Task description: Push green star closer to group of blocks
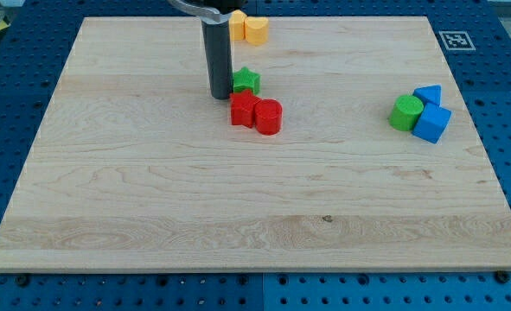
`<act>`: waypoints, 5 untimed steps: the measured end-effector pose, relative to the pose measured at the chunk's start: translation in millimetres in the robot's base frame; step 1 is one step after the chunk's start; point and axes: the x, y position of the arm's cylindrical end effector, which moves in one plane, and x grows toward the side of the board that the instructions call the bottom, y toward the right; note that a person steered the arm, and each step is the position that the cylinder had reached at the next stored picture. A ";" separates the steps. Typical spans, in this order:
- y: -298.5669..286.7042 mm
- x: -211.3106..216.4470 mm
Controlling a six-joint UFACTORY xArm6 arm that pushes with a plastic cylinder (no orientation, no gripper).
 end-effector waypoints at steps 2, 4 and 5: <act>12.4 -7.4; 52.5 -22.9; 110.8 -22.8</act>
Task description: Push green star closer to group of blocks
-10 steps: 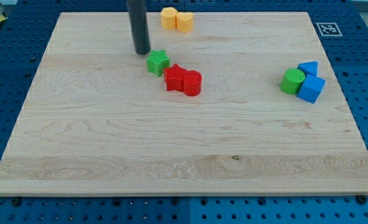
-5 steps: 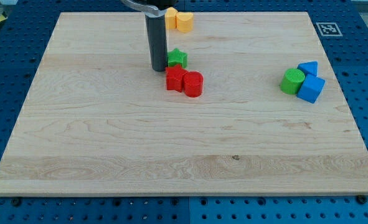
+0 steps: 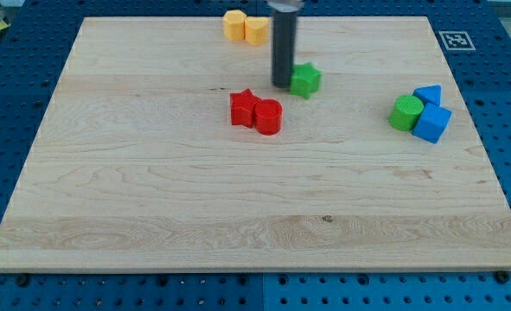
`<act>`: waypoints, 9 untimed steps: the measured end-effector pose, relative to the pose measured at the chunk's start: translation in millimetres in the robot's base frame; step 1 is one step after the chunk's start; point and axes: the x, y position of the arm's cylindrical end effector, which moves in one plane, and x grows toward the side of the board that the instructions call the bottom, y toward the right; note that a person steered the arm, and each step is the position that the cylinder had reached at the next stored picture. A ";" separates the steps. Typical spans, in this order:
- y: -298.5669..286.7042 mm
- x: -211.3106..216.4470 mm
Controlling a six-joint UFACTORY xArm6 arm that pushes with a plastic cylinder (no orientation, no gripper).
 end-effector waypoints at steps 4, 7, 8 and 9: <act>70.5 -35.0; 105.4 -0.3; 113.8 8.0; 83.1 2.2</act>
